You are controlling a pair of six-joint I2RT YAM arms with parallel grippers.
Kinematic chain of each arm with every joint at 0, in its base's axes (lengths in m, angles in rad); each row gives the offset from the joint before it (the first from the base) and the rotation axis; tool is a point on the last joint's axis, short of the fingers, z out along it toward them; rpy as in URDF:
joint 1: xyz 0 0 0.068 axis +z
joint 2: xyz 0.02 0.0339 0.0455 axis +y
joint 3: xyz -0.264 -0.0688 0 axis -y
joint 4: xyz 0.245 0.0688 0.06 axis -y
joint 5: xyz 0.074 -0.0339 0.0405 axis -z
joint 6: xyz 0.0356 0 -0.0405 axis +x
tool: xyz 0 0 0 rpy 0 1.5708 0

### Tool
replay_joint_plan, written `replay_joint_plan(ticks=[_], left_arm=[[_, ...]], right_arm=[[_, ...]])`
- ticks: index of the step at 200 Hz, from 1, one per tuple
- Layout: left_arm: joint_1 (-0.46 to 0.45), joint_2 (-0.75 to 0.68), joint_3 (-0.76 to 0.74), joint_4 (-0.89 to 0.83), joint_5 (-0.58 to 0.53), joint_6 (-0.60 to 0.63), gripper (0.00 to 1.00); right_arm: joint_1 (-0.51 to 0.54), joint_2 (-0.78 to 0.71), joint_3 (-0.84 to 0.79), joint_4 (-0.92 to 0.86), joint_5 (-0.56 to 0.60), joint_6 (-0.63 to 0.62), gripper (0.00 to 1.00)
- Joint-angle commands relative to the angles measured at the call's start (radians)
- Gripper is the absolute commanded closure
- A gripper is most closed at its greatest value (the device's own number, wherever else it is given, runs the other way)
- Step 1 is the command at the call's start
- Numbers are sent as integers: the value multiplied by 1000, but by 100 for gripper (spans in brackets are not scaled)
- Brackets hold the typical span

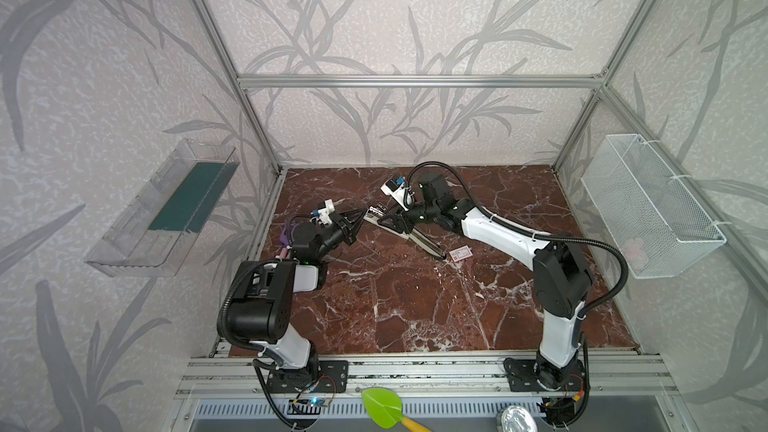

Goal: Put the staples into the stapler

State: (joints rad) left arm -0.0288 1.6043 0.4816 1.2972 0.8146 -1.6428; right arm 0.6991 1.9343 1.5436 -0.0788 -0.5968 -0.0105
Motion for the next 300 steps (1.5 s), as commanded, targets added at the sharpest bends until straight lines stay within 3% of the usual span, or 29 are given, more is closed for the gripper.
replay_joint_plan(ticks=[1,13,56,85,108,122,155,189,222,238,254,300], left_arm=[[-3,1,5,117,21,-66,100],[-3,1,8,117,23,-65,100],[-3,6,9,117,24,-67,100],[-3,23,11,117,28,-71,100],[2,29,4,116,20,-74,68],[9,24,-7,93,6,-67,55],[73,-14,-41,-19,-5,-8,47],[132,-128,-50,-273,0,103,46],[164,-333,9,-824,-56,373,43],[169,-411,29,-1004,-119,464,42],[179,-452,33,-1098,-135,504,42],[185,-554,-6,-1155,-169,507,42]], right_arm=[[8,24,39,-42,-29,-22,61],[8,32,45,-47,-27,-28,62],[10,48,71,-67,-21,-41,87],[13,55,95,-104,0,-62,96],[13,53,97,-117,27,-73,99],[13,55,102,-125,39,-82,99],[13,77,129,-159,63,-88,100],[17,135,193,-209,88,-125,100],[24,230,280,-244,105,-127,100],[32,286,342,-261,111,-107,100],[51,342,406,-280,116,-101,100],[106,521,629,-369,179,-94,100]])
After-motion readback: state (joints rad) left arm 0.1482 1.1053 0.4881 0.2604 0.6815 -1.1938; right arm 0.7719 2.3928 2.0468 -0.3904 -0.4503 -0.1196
